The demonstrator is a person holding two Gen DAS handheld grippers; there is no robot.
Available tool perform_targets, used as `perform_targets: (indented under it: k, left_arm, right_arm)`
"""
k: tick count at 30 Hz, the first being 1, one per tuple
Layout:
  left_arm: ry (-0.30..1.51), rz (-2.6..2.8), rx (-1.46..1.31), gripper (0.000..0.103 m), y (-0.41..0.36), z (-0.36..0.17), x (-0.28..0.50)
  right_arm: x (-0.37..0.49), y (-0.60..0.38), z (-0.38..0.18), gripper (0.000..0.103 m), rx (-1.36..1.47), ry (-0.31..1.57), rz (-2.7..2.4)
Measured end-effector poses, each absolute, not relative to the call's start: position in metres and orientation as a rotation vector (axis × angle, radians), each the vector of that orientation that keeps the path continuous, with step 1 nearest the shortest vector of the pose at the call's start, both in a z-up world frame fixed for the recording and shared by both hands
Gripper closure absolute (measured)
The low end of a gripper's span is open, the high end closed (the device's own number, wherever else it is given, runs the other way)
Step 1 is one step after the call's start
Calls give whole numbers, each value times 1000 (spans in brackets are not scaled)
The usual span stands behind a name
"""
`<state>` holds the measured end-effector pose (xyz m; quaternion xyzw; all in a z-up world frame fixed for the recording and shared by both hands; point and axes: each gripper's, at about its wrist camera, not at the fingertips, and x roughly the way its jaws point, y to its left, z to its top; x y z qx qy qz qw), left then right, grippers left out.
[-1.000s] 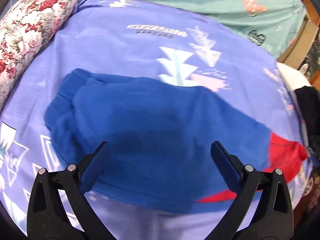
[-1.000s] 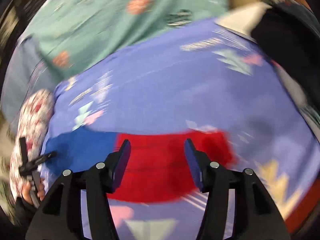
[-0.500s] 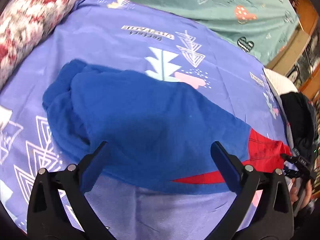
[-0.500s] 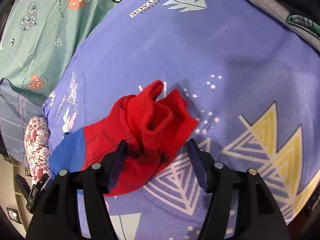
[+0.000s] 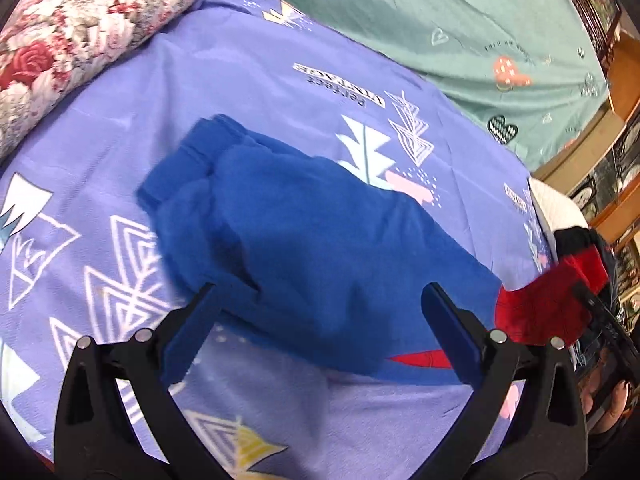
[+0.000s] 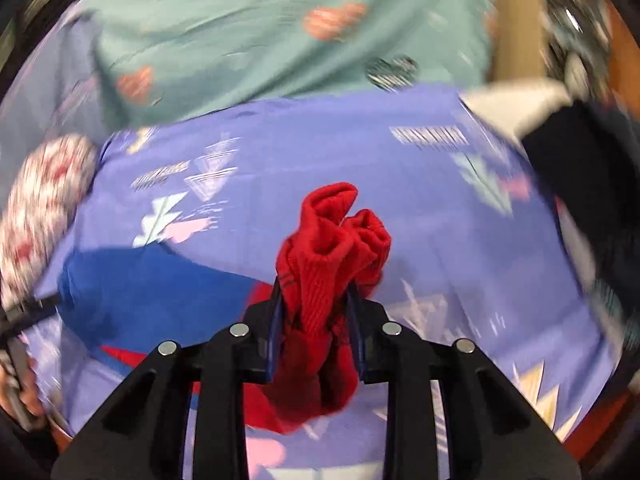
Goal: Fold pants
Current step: 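Grasp the red fabric end with the right gripper and lift it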
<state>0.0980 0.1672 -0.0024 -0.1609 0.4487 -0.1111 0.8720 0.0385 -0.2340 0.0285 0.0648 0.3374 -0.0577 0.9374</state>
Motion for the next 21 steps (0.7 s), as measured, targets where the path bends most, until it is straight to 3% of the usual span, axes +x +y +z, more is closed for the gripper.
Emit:
perform_targets:
  k: [3, 6, 10, 15, 18, 21]
  left_arm:
    - [930, -203, -358, 2, 182, 0, 89]
    - [929, -168, -373, 2, 198, 0, 82]
    - [922, -137, -391, 2, 215, 2, 77]
    - [925, -151, -414, 2, 215, -1, 82]
    - [927, -172, -393, 2, 204, -2, 82]
    - [937, -177, -389, 2, 200, -4, 83]
  right_arm:
    - [72, -164, 28, 74, 4, 708, -21]
    - [110, -85, -6, 73, -112, 774, 112]
    - [141, -41, -63, 60, -205, 945, 209]
    - [124, -57, -38, 56, -103, 880, 323]
    - [110, -82, -6, 46, 31, 850, 416]
    - [109, -116, 14, 46, 125, 828, 387]
